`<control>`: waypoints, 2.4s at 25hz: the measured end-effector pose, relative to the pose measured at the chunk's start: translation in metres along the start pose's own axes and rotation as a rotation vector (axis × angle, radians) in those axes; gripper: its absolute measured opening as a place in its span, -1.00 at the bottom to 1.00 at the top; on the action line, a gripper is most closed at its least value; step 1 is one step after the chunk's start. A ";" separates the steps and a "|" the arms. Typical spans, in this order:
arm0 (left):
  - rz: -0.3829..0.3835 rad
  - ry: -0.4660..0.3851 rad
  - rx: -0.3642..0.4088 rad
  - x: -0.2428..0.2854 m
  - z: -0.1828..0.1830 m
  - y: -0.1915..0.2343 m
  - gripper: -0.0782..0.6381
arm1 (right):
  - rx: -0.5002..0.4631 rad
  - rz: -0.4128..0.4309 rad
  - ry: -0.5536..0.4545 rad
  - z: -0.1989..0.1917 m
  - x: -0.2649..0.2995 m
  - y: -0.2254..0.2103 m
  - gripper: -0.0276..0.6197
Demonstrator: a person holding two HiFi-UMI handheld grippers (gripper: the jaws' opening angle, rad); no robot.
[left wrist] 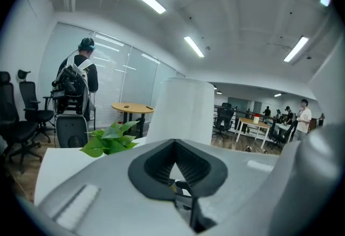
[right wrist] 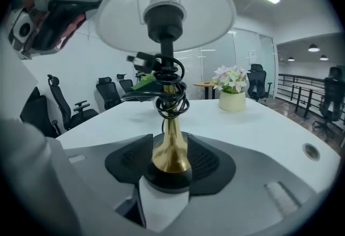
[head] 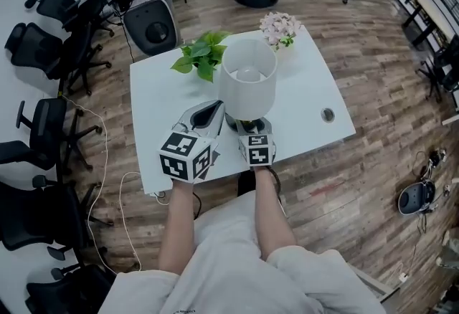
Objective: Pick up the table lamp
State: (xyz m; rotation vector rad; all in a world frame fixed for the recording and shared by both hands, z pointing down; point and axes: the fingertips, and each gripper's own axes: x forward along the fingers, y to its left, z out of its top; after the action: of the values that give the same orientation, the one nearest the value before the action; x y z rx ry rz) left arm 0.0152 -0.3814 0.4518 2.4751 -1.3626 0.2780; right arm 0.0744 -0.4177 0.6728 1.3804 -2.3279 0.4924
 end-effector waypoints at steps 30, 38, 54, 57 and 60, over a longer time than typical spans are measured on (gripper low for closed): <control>0.035 0.038 0.008 -0.005 -0.007 0.033 -0.78 | -0.171 0.041 0.070 0.010 0.036 0.038 -0.42; 0.067 0.008 -0.055 0.004 0.015 0.040 -0.78 | -0.193 0.088 0.079 0.028 0.026 0.028 -0.43; 0.210 -0.003 -0.165 0.012 0.017 0.080 -0.78 | -0.236 0.231 0.116 0.065 0.036 0.021 -0.43; 0.241 0.022 -0.198 0.012 -0.002 0.090 -0.78 | -0.256 0.242 0.115 0.073 0.041 0.019 -0.43; 0.267 0.037 -0.219 0.010 -0.014 0.100 -0.78 | -0.251 0.262 0.110 0.086 0.045 0.019 -0.43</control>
State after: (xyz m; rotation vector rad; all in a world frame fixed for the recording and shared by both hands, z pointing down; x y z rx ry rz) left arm -0.0648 -0.4349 0.4847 2.1030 -1.6145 0.2175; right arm 0.0251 -0.4842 0.6192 0.9185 -2.3940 0.3255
